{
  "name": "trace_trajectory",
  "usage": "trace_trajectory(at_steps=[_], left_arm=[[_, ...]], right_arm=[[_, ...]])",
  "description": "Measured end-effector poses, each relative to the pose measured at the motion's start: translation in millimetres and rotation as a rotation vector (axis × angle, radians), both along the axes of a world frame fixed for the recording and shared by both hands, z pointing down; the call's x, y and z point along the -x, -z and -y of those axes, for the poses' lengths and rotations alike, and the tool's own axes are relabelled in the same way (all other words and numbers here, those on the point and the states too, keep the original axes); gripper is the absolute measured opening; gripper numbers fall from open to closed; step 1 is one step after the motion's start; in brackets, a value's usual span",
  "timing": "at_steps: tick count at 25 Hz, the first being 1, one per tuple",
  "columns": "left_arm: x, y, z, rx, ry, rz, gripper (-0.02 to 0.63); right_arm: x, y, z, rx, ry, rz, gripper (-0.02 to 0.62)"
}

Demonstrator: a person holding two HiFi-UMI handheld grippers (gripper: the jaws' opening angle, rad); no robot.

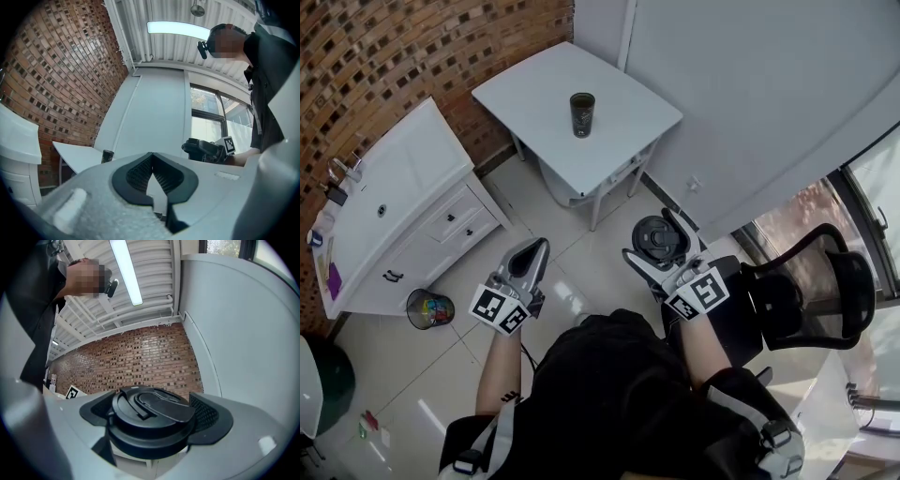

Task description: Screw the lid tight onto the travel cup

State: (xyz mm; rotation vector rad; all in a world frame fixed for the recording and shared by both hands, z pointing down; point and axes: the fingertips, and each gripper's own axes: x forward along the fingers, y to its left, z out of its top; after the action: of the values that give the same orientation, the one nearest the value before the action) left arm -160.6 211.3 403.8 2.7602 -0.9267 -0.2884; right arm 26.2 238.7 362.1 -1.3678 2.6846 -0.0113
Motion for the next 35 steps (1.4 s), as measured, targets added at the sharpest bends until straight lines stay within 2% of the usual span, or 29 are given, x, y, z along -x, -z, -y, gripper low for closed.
trace_trajectory(at_steps=[4,10,23,30,35], left_arm=[[-4.9,-5.3,13.8,0.02,0.005,0.004,0.002],[-28.7,-7.9,48.7,0.023,0.015,0.018,0.002],[-95.7,7.3,152.3,-0.01,0.137,0.027,0.002],[-114.0,-2.4,178.1,0.0,0.194,0.04,0.002],[-113.5,-12.8,195.2,0.025,0.202,0.055,0.002]], right_arm=[[-6.4,-9.3,11.2,0.028,0.002,0.002,0.485],[-29.5,-8.4,50.3,0.013,0.015,0.0,0.485],[-92.6,3.6,180.2,-0.02,0.139,0.01,0.485],[-115.2,-8.4,213.3,0.012,0.172,0.037,0.485],[-111.8,-25.0,234.7,0.05,0.184,0.041,0.485]])
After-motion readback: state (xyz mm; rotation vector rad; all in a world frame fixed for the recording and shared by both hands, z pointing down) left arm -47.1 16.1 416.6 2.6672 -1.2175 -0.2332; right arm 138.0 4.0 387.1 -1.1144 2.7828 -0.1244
